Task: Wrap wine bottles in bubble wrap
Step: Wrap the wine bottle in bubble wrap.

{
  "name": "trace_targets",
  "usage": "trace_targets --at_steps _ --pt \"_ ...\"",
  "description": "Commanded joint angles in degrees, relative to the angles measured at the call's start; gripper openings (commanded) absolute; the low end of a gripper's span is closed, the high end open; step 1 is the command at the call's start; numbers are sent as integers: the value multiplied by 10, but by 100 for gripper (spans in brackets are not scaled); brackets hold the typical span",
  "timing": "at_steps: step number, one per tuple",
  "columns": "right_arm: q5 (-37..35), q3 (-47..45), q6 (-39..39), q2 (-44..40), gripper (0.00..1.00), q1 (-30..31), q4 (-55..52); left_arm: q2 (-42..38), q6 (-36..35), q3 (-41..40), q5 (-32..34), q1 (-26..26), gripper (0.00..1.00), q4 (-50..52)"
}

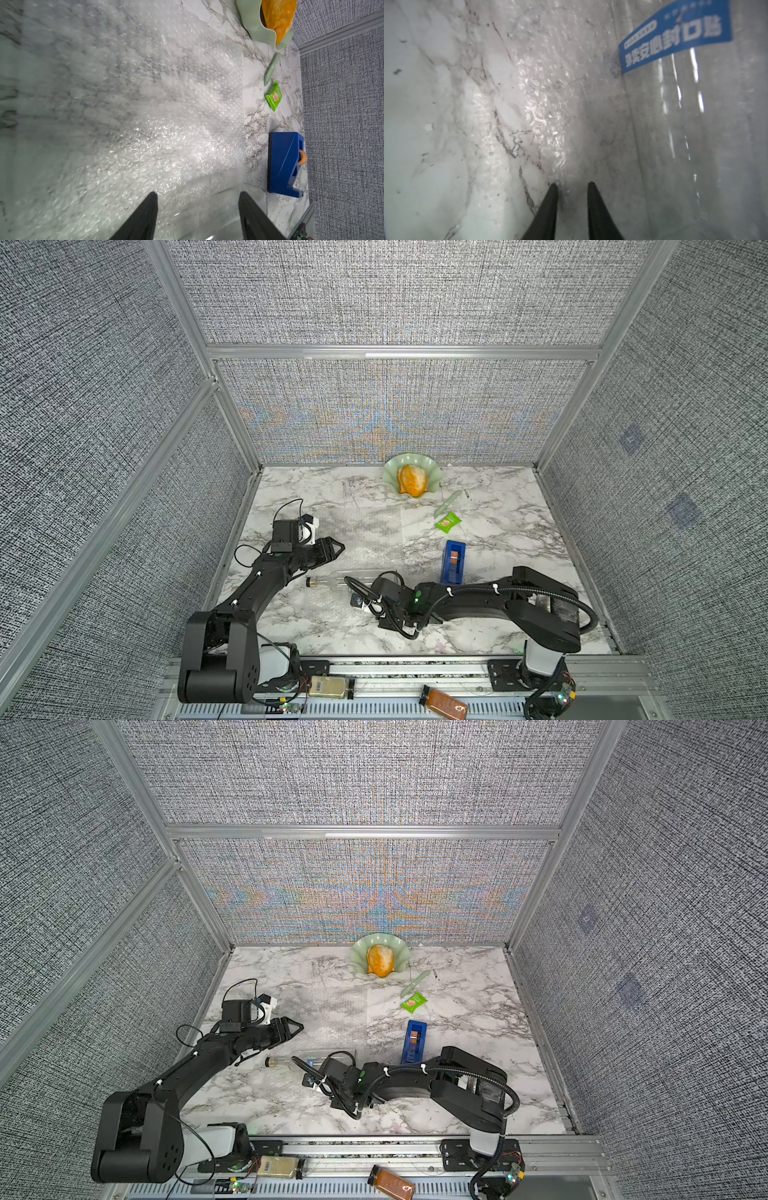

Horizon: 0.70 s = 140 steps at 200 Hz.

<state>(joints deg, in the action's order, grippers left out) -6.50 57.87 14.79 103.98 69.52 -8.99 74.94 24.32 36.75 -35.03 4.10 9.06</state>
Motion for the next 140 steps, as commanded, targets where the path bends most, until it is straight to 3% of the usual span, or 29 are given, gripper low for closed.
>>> trace_targets --at_steps 1,6,55,100,140 --pt "-12 -7 2 2 4 -6 -28 29 -31 13 0 13 65 -9" --pt "-13 -8 2 -1 0 -7 -28 38 -34 16 -1 17 65 -11" --pt "-12 -2 -4 -42 0 -11 -21 95 -110 83 19 75 70 8" --pt "-19 -10 -19 -89 0 -11 14 146 -134 128 8 110 70 12" --pt "-48 -30 -34 -111 0 -14 60 226 -140 186 -37 132 49 25"
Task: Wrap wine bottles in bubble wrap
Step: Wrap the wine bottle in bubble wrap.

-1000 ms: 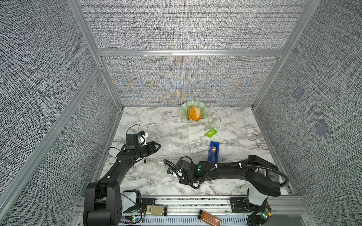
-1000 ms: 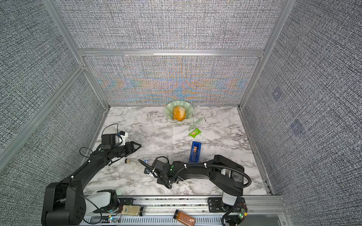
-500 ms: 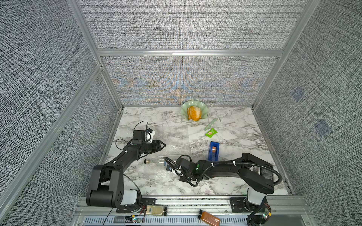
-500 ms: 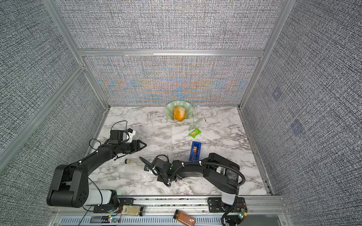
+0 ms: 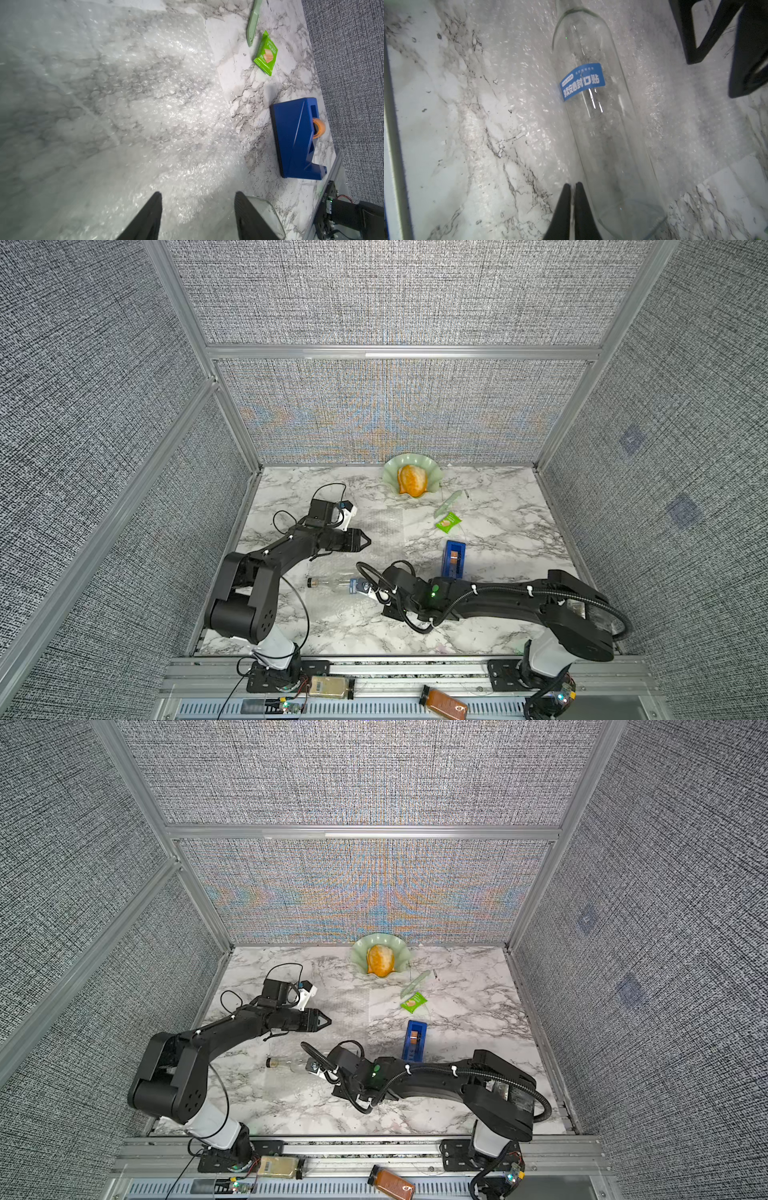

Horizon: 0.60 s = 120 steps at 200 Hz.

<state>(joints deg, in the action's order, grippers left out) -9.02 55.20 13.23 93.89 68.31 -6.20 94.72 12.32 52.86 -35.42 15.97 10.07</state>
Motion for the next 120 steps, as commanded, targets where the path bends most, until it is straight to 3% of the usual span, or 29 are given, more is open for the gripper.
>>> trace_targets --at_steps 1,39,79,102,118,120 --pt "-23 -4 -19 -11 0 -2 32 29 -20 26 -33 14 49 17" --pt "-19 -14 -38 -37 0 -6 31 64 -45 44 -49 51 40 57" --pt "-14 -37 -48 -49 0 -6 17 51 -26 18 -27 56 48 39" --pt "-17 -32 -46 -52 0 -9 10 -12 -63 20 39 56 60 60" --pt "-20 -36 -50 -59 0 -11 3 -68 -75 19 131 56 64 76" --pt "-17 -38 -49 -61 3 -10 3 -73 -70 20 145 56 65 80"
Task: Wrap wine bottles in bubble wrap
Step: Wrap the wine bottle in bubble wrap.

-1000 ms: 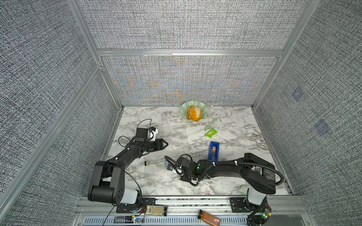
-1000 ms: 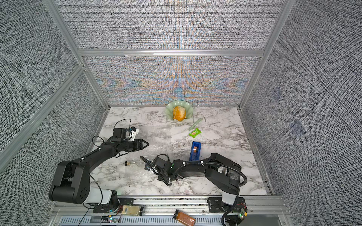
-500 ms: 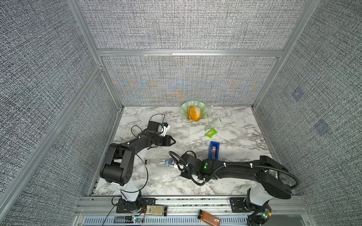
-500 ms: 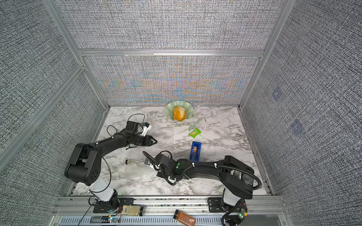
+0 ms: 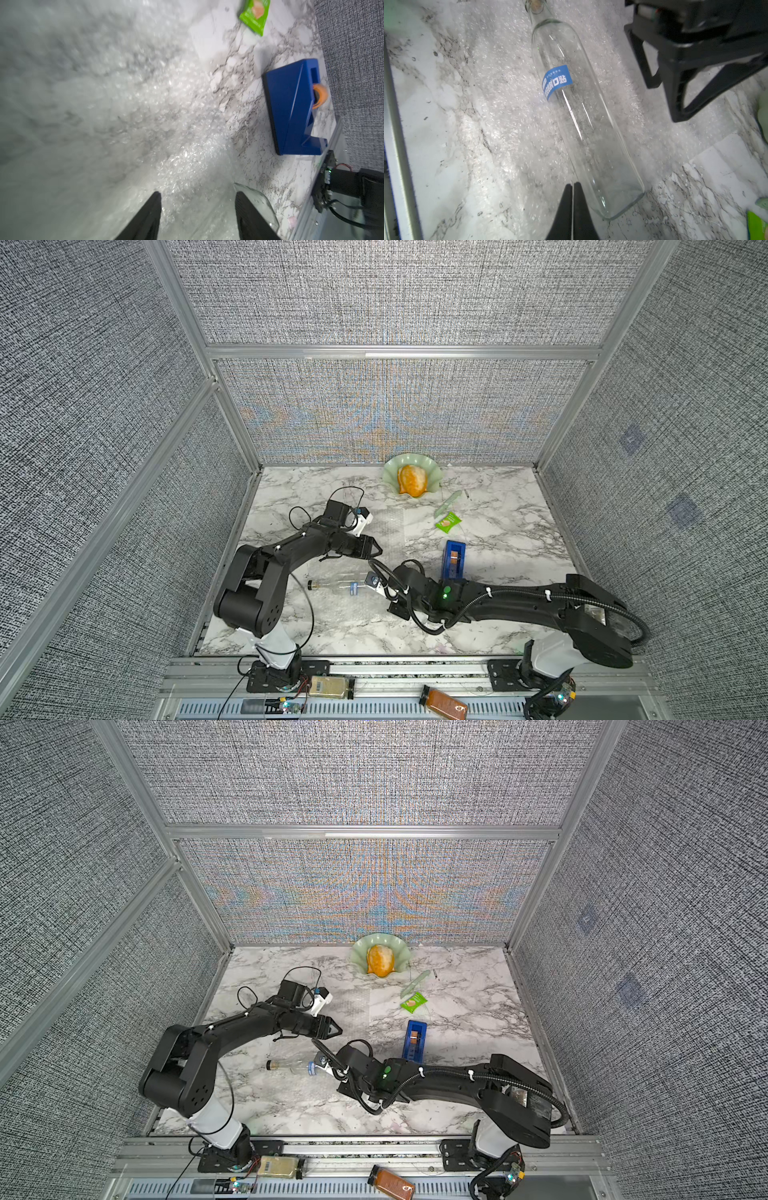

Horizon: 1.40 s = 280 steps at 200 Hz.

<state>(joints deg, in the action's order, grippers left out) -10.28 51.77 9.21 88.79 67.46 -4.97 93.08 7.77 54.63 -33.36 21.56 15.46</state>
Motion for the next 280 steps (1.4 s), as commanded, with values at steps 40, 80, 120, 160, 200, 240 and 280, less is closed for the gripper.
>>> trace_targets --at_steps 40,80,120,160,200,240,280 --pt "27 -46 50 -28 59 3 -56 -42 2 29 137 -1 66 69" --pt "80 -32 8 3 72 4 -85 17 33 57 111 -1 66 84" --pt "37 -54 -6 41 77 4 -42 31 34 55 96 -1 66 72" --pt "-31 -45 -24 84 63 0 -8 14 25 35 97 1 66 59" --pt "-52 -35 -9 84 0 -2 23 -12 28 -2 105 0 69 18" --pt "-87 -50 -18 13 0 0 49 15 43 -10 102 0 66 45" --pt "-97 -58 -45 -42 0 20 37 -9 66 -49 52 16 57 18"
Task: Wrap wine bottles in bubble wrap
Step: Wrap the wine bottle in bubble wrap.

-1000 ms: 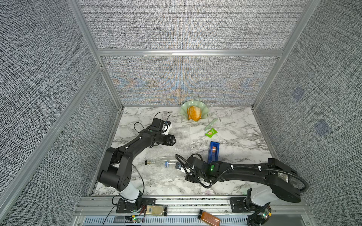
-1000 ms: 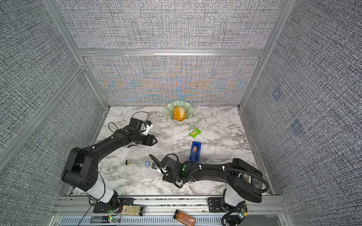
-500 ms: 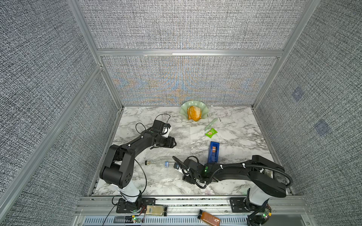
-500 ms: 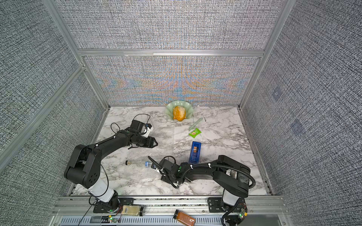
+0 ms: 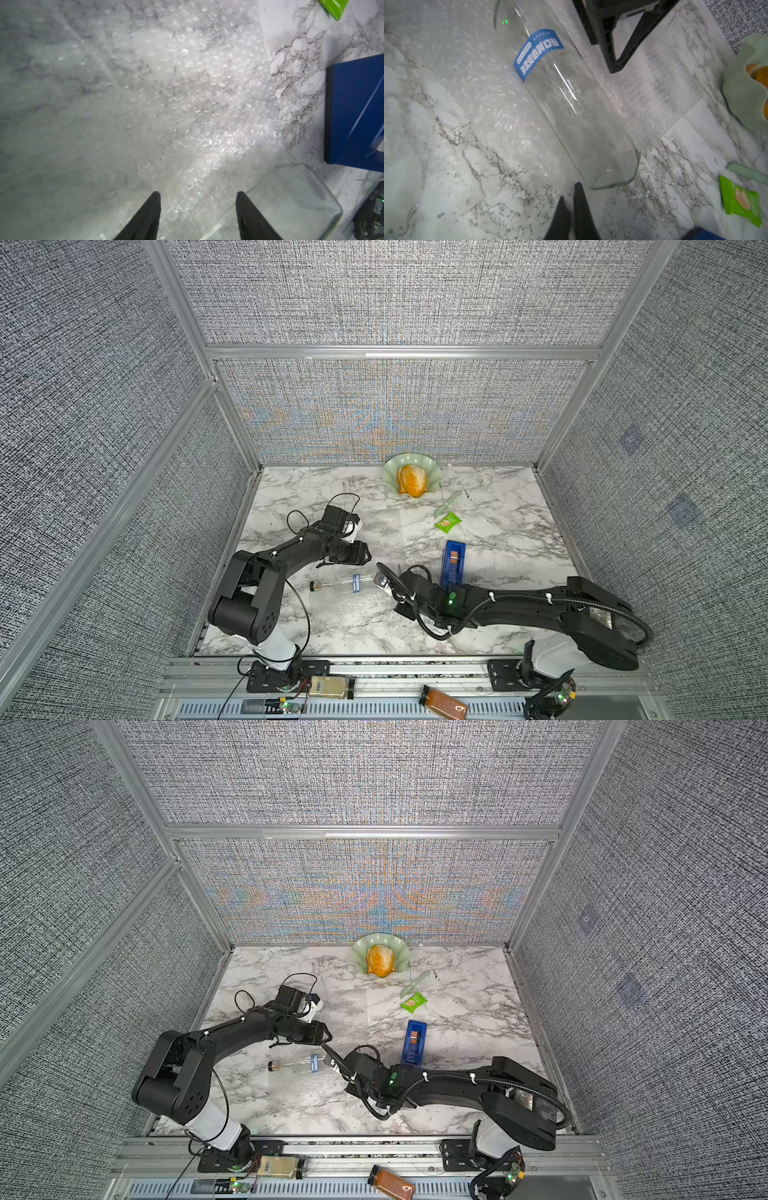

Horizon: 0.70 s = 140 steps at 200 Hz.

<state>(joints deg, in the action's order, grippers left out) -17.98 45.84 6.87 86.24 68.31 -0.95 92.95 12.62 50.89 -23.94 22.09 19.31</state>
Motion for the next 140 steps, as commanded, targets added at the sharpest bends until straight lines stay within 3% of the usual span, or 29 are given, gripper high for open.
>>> trace_targets --at_steps 1,52,83,107,140 --pt "-21 2 -22 -18 0 13 -4 -8 18 -12 -43 12 57 -21" --pt "-37 22 -83 -57 0 43 -52 -9 27 -26 -69 56 53 14" --pt "-41 54 -98 -31 0 29 -87 -3 13 -2 -31 55 58 45" --pt "13 67 -119 -1 0 -19 -98 20 -6 42 -21 52 64 62" --pt "95 86 -134 32 0 -78 -84 80 -44 110 -32 40 65 89"
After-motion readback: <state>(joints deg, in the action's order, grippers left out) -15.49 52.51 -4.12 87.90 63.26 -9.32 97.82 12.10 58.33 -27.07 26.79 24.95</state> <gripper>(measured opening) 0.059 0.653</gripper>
